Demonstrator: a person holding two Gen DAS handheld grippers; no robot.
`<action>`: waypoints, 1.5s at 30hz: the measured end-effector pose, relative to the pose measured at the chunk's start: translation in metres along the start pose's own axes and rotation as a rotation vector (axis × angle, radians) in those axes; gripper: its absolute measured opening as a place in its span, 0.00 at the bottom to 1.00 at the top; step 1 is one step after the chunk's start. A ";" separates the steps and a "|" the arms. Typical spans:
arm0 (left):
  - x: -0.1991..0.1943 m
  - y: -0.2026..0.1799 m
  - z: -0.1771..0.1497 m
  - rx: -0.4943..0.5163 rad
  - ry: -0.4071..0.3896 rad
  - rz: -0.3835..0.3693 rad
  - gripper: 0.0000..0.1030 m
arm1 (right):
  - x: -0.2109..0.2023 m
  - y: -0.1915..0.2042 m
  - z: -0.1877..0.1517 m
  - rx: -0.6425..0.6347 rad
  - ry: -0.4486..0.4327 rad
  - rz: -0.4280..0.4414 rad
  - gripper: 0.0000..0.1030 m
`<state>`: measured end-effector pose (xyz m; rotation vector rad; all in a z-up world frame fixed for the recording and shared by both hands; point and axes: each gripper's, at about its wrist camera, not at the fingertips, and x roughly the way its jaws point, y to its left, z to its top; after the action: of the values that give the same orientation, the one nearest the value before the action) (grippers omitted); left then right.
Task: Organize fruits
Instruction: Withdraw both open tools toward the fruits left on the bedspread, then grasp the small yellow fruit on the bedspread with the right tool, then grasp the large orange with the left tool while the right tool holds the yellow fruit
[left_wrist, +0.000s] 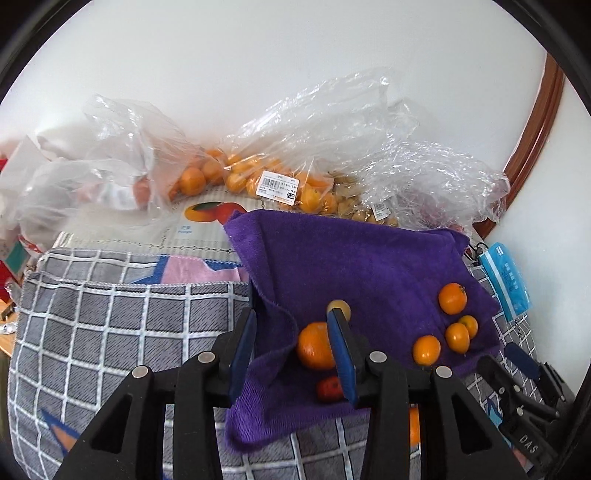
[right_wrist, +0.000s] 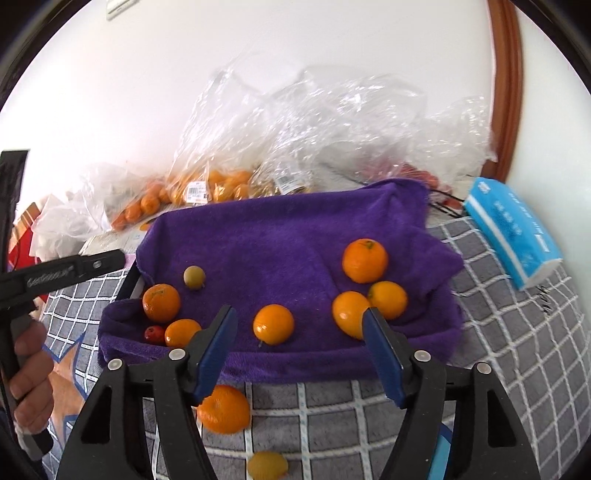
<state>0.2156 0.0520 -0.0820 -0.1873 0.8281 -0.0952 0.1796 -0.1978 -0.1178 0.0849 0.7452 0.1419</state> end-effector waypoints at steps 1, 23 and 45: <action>-0.005 0.000 -0.003 0.003 -0.010 0.002 0.37 | -0.005 -0.001 -0.001 -0.011 -0.002 -0.009 0.69; -0.049 0.002 -0.095 0.050 -0.015 -0.012 0.37 | -0.052 -0.008 -0.070 0.001 -0.017 -0.023 0.74; -0.018 0.016 -0.118 0.013 0.072 0.023 0.37 | 0.002 0.014 -0.095 -0.043 0.087 0.084 0.27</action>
<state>0.1159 0.0550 -0.1503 -0.1622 0.9010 -0.0860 0.1150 -0.1816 -0.1864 0.0693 0.8256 0.2431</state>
